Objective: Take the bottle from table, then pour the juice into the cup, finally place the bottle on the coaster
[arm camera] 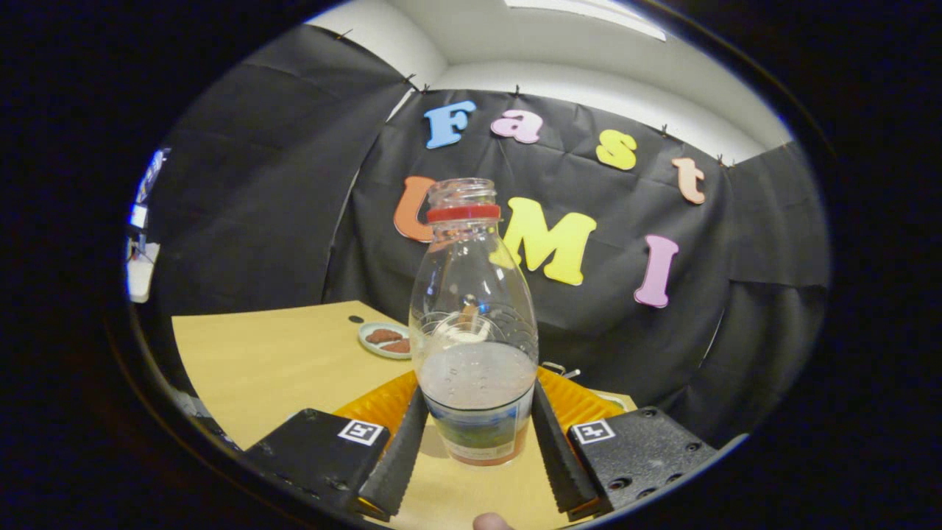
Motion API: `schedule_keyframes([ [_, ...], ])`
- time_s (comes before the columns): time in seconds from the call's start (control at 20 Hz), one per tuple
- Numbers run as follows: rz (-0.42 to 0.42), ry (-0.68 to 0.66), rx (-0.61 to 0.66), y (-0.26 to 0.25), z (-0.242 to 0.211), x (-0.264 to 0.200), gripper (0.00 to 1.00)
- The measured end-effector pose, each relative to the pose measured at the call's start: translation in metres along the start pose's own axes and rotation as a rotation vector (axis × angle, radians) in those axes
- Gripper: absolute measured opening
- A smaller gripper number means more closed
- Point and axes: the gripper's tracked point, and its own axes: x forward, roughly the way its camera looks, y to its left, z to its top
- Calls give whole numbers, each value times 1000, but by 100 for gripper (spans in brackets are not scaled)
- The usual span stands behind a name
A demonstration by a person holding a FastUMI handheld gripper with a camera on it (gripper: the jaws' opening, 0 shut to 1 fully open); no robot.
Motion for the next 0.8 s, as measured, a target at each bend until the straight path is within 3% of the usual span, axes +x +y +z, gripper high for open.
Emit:
schedule_keyframes([
  [0.45, -23, -84, 201, -6, 19, 63, 78],
  [0.8, -10, -5, 281, 7, -37, 110, 78],
])
